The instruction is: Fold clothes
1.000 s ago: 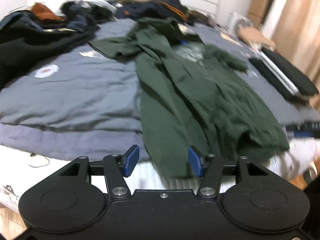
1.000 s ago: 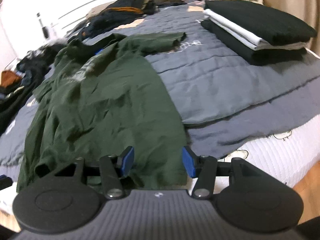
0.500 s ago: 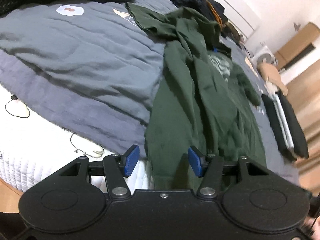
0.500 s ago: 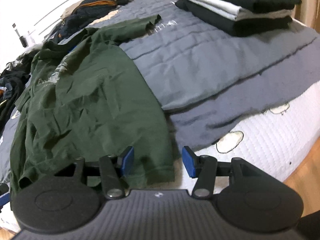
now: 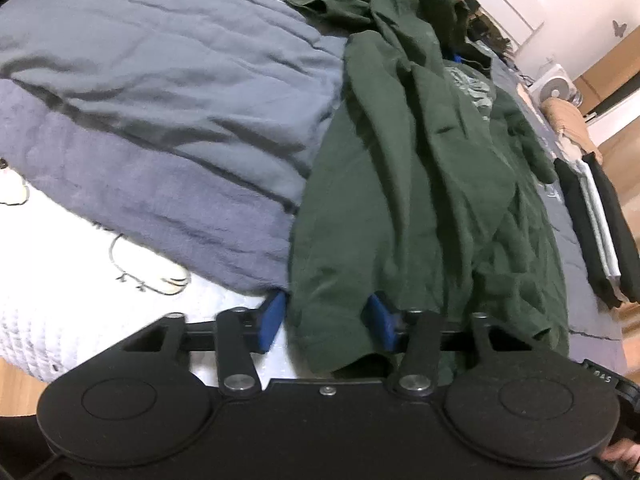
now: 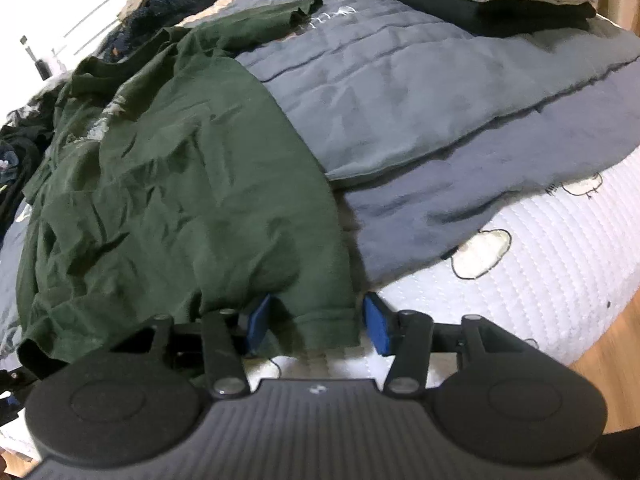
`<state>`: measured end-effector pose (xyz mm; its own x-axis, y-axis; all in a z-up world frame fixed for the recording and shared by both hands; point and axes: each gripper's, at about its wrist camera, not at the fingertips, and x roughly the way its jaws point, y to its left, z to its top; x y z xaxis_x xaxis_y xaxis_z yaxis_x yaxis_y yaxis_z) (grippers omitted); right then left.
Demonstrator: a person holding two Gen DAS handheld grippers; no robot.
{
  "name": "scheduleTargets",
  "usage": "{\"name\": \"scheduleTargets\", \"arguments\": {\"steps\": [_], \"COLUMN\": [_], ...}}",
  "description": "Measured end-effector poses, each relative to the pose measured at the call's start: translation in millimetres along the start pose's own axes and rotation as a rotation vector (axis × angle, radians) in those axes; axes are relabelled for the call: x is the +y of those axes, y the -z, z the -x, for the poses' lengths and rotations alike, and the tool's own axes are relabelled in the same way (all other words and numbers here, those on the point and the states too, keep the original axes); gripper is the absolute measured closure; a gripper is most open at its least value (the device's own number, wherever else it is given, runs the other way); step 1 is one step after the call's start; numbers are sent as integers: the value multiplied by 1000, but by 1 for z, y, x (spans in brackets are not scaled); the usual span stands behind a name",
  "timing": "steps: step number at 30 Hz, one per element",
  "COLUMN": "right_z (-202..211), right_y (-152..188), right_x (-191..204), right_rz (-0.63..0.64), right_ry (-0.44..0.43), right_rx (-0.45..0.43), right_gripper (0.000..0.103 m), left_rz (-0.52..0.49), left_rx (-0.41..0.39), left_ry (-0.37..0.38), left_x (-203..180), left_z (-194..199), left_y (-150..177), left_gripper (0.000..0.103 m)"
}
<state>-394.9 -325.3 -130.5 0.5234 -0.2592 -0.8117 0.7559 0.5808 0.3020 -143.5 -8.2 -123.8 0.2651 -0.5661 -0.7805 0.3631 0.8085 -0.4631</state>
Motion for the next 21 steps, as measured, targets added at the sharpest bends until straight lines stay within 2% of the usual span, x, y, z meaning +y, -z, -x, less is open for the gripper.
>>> {"name": "scheduleTargets", "arguments": {"steps": [1, 2, 4, 9, 12, 15, 17, 19, 21], "right_z": [0, 1, 4, 27, 48, 67, 78, 84, 88], "right_y": [0, -1, -3, -9, -14, -17, -19, -20, -20], "right_x": [-1, -2, -6, -19, -30, -41, -43, -43, -40], "right_rz": [-9, -29, -70, -204, -267, -321, -316, -302, -278], "right_ry": [-14, -33, -68, -162, -205, -255, -287, -307, -317], "right_rx": [-2, -2, -4, -96, -172, -231, -248, -237, -216], "right_gripper": [73, 87, 96, 98, 98, 98, 98, 98, 98], "left_rz": [-1, -2, 0, 27, 60, 74, 69, 28, 1], "left_rx": [-2, -3, -10, -38, -148, -265, -315, -345, -325], "left_ry": [3, 6, 2, 10, 37, 33, 33, -4, -16], "left_x": [-1, -1, -1, 1, 6, 14, 21, 24, 27], "left_z": [0, 1, 3, 20, 48, 83, 108, 130, 146], "left_y": [0, 0, 0, -3, -8, -22, -32, -41, -52], "left_gripper": [72, 73, 79, 88, 93, 95, 95, 95, 95]}}
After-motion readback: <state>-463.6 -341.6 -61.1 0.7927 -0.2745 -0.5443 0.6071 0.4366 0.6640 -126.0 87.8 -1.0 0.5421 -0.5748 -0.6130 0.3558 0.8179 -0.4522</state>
